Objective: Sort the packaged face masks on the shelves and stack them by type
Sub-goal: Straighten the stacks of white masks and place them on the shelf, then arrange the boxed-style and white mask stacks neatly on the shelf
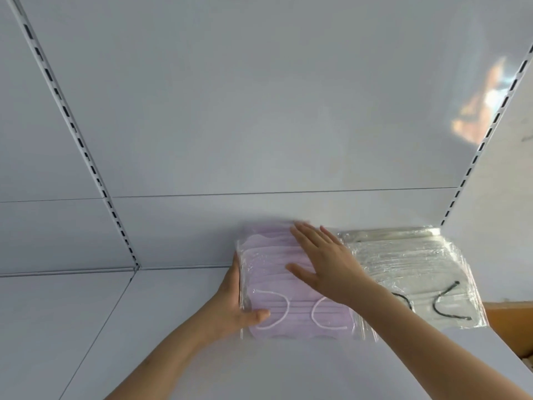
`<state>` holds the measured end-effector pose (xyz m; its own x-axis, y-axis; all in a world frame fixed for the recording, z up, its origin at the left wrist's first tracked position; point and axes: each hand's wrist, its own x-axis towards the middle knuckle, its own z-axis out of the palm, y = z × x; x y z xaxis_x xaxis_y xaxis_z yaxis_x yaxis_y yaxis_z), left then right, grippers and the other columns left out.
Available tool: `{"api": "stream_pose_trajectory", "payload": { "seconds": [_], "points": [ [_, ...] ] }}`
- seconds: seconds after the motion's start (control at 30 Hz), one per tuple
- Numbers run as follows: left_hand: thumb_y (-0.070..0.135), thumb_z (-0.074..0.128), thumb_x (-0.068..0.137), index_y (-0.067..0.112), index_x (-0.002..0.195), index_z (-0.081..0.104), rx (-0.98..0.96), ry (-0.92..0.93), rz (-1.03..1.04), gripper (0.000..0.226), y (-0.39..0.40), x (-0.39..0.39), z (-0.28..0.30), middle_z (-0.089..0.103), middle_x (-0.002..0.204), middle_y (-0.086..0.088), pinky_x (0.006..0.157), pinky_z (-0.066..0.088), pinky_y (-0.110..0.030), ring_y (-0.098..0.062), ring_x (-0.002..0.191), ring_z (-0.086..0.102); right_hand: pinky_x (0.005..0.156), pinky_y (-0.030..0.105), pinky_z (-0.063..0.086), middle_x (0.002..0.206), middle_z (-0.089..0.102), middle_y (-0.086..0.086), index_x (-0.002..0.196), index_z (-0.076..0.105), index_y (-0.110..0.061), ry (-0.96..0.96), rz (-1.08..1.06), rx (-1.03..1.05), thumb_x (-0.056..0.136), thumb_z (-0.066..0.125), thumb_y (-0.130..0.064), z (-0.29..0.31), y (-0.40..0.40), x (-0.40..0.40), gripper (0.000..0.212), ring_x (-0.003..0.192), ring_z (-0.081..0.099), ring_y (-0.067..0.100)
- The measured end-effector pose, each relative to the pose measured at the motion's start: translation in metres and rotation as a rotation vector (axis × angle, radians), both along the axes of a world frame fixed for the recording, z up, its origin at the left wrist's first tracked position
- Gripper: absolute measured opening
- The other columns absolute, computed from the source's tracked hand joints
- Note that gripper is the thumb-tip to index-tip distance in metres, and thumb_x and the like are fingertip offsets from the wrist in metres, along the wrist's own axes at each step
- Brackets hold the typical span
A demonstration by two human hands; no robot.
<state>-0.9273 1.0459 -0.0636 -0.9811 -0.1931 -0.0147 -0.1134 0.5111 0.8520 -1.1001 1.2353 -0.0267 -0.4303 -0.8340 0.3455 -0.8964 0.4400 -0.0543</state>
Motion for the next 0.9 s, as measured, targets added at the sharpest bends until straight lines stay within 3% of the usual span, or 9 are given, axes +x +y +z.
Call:
{"api": "stream_pose_trajectory", "payload": {
  "seconds": [0.03,0.17,0.23,0.33,0.47,0.57,0.63,0.77,0.9],
  "points": [
    [0.045,0.087,0.073,0.057,0.150,-0.015,-0.073,0.011,-0.001,0.129,-0.001,0.001,0.001,0.015,0.156,0.040,0.118,0.024,-0.014,0.013,0.145,0.021,0.125,0.034,0.006,0.164,0.018,-0.003,0.158,0.019,-0.017,-0.004,0.000,-0.008,0.094,0.024,-0.069,0.000,-0.002,0.000,0.082,0.152,0.013,0.012],
    [0.053,0.087,0.065,0.059,0.149,-0.020,-0.257,0.008,-0.006,0.136,-0.004,-0.001,0.004,0.029,0.156,0.030,0.118,0.034,-0.038,-0.006,0.141,0.037,0.125,0.038,0.008,0.165,0.016,-0.003,0.158,0.018,-0.020,-0.027,0.040,0.036,0.090,0.019,-0.075,-0.005,-0.009,0.006,0.088,0.152,0.013,0.014],
    [0.057,0.089,0.062,0.058,0.149,-0.021,-0.258,0.006,-0.016,0.141,-0.008,0.000,0.004,0.021,0.160,0.029,0.120,0.032,-0.037,-0.005,0.146,0.031,0.125,0.038,0.007,0.165,0.015,-0.004,0.159,0.015,-0.021,-0.027,0.022,0.004,0.089,0.024,-0.077,-0.003,-0.004,0.004,0.090,0.152,0.012,0.014],
    [0.063,0.090,0.058,0.054,0.150,-0.024,-0.287,0.021,-0.028,0.147,-0.011,0.004,0.004,0.017,0.163,0.027,0.121,0.031,-0.033,-0.003,0.147,0.027,0.124,0.044,0.000,0.166,0.000,-0.003,0.159,0.000,-0.025,0.043,0.032,0.110,0.078,0.032,-0.088,-0.011,0.010,-0.006,0.107,0.154,-0.002,0.018],
    [0.069,0.082,0.067,0.050,0.149,-0.030,-0.325,0.021,0.030,0.140,-0.012,0.001,-0.002,0.022,0.158,0.030,0.117,0.034,-0.030,-0.009,0.144,0.036,0.122,0.049,0.010,0.166,0.010,0.001,0.159,0.008,-0.020,0.108,0.039,0.151,0.075,0.042,-0.088,-0.020,0.012,-0.016,0.114,0.153,0.008,0.021],
    [0.064,0.082,0.071,0.048,0.150,-0.030,-0.296,0.037,0.053,0.137,-0.009,0.001,0.000,0.007,0.148,0.048,0.114,0.025,-0.014,0.004,0.145,0.025,0.121,0.049,0.014,0.164,0.021,0.002,0.159,0.016,-0.017,0.124,0.035,0.122,0.077,0.045,-0.084,-0.019,0.008,-0.014,0.110,0.152,0.019,0.022],
    [0.062,0.081,0.073,0.051,0.146,-0.030,-0.282,0.035,0.065,0.134,-0.006,0.004,0.000,-0.002,0.147,0.050,0.109,0.017,-0.003,0.011,0.143,0.016,0.120,0.048,0.013,0.162,0.027,0.003,0.158,0.018,-0.018,0.128,0.046,0.101,0.076,0.045,-0.084,-0.021,0.011,-0.013,0.109,0.149,0.024,0.024],
    [0.069,0.067,0.080,0.032,0.152,-0.031,-0.283,-0.063,0.189,0.127,0.002,0.015,-0.004,-0.013,0.163,0.022,0.122,0.008,-0.021,0.005,0.149,-0.003,0.120,0.047,0.013,0.159,0.032,0.006,0.157,0.023,-0.018,0.161,0.096,0.073,0.079,0.042,-0.082,-0.016,0.014,-0.014,0.103,0.147,0.029,0.028],
    [0.063,0.055,0.091,0.030,0.160,-0.016,-0.312,0.025,0.397,0.104,0.017,0.034,0.002,-0.004,0.161,0.023,0.123,0.005,-0.023,0.008,0.147,-0.004,0.122,0.044,0.020,0.158,0.036,0.001,0.155,0.028,-0.016,0.060,0.196,-0.141,0.094,0.032,-0.069,0.011,-0.013,0.001,0.081,0.145,0.033,0.021]
  ]
}}
